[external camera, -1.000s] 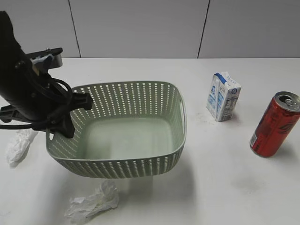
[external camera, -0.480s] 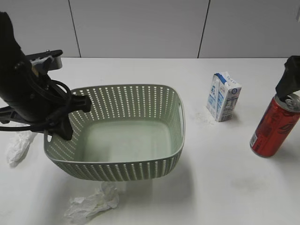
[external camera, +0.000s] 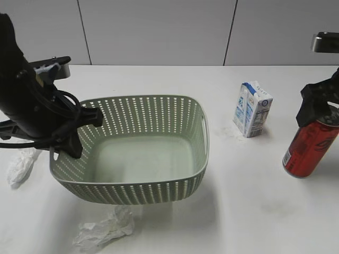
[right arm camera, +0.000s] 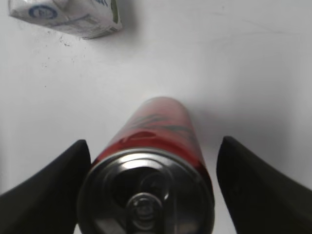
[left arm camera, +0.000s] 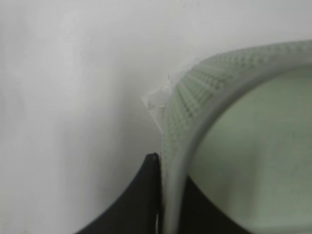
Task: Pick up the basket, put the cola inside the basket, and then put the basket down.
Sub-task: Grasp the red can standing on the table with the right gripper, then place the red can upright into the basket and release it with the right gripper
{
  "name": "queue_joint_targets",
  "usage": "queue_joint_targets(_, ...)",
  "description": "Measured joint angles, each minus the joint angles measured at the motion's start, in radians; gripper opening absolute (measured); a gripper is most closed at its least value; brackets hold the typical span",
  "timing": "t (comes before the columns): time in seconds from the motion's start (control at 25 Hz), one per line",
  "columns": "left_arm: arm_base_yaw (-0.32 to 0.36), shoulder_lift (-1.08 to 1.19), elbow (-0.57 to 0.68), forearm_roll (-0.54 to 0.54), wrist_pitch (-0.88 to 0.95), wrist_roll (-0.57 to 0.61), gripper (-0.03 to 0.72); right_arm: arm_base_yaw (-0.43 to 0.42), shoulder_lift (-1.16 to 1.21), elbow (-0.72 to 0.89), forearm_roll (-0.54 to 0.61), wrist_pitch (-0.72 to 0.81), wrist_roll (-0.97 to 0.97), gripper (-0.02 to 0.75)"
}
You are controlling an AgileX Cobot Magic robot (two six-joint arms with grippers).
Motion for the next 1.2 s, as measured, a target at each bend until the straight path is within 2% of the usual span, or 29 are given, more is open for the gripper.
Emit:
queue_joint_targets(0.16,0.0,0.0,0.0,-0.001,0.0,0.0,-0.001,0.0,0.009,0.0,0.007,0.023,0.0,0.578)
queue_joint_targets(0.28,0.0,0.0,0.0,-0.001,0.0,0.0,-0.001,0.0,0.009,-0.001,0.01,0.036,0.001,0.507)
queue_joint_targets(0.56,0.0,0.0,0.0,-0.001,0.0,0.0,-0.001,0.005,-0.016,-0.049,0.026,0.145,-0.029,0.508)
queue_joint_targets(0.68,0.0,0.0,0.0,-0.001,0.0,0.0,-0.001,0.044,-0.082,-0.113,0.025,0.177,-0.045,0.508)
queue_joint_targets(0.8,0.0,0.0,0.0,-0.001,0.0,0.0,-0.001,0.13,-0.163,-0.197,0.025,0.187,-0.05,0.508)
queue_joint_targets(0.92,0.0,0.0,0.0,-0.001,0.0,0.0,-0.001,0.259,-0.207,-0.298,0.025,0.19,-0.05,0.508)
queue_joint_targets(1.08,0.0,0.0,0.0,-0.001,0.0,0.0,-0.001,0.449,-0.197,-0.422,0.034,0.189,-0.039,0.508)
queue_joint_targets(1.2,0.0,0.0,0.0,-0.001,0.0,0.0,-0.001,0.558,-0.147,-0.469,0.035,0.189,-0.035,0.508)
